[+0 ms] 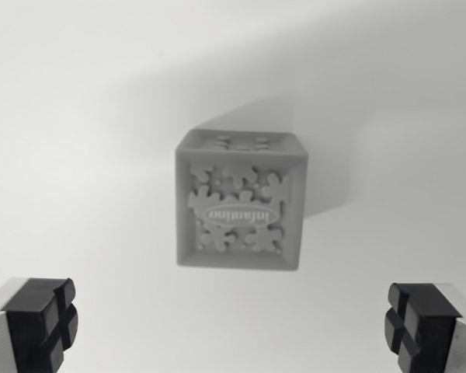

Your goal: Destack cube

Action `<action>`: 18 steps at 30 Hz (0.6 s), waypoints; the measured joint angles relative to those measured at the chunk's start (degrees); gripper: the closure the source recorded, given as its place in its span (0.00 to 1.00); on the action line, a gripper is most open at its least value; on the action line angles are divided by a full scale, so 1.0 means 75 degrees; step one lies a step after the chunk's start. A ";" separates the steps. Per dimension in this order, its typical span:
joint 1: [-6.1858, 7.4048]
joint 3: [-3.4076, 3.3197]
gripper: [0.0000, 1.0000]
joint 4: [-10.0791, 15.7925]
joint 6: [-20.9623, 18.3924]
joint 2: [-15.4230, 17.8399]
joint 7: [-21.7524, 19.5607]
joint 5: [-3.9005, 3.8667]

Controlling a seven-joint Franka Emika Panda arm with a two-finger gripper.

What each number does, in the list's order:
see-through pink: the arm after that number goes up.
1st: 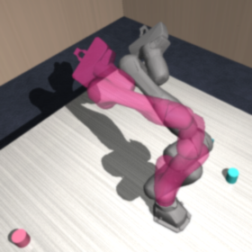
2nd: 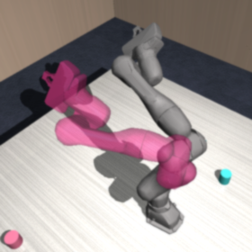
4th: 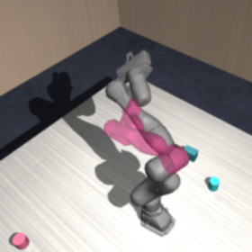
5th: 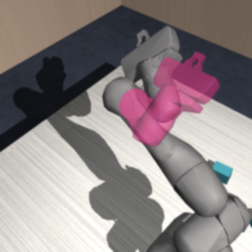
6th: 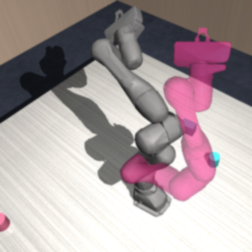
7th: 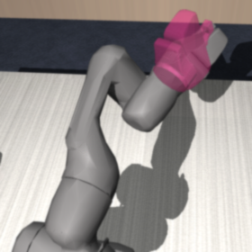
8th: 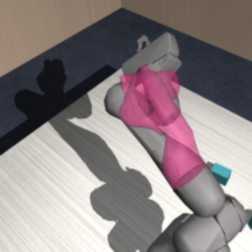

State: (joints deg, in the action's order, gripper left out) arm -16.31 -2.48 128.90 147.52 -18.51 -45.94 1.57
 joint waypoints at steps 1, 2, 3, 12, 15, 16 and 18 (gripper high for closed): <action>0.0001 -0.0001 0.00 0.0000 -0.0037 0.0038 -0.0002 -0.0002; 0.0002 -0.0003 0.00 0.0001 -0.0110 0.0112 -0.0005 -0.0007; 0.0003 -0.0005 0.00 0.0001 -0.0189 0.0190 -0.0008 -0.0013; 0.0005 -0.0015 0.00 -0.0033 -0.0863 0.0838 -0.0041 -0.0070; 0.0005 -0.0017 0.00 -0.0072 -0.1067 0.0997 -0.0049 -0.0086; 0.0005 -0.0017 0.00 -0.0086 -0.1143 0.1060 -0.0053 -0.0093; 0.0005 -0.0017 0.00 -0.0121 -0.1308 0.1188 -0.0061 -0.0102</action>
State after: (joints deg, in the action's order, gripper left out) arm -16.27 -2.61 128.00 137.71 -9.60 -46.41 0.81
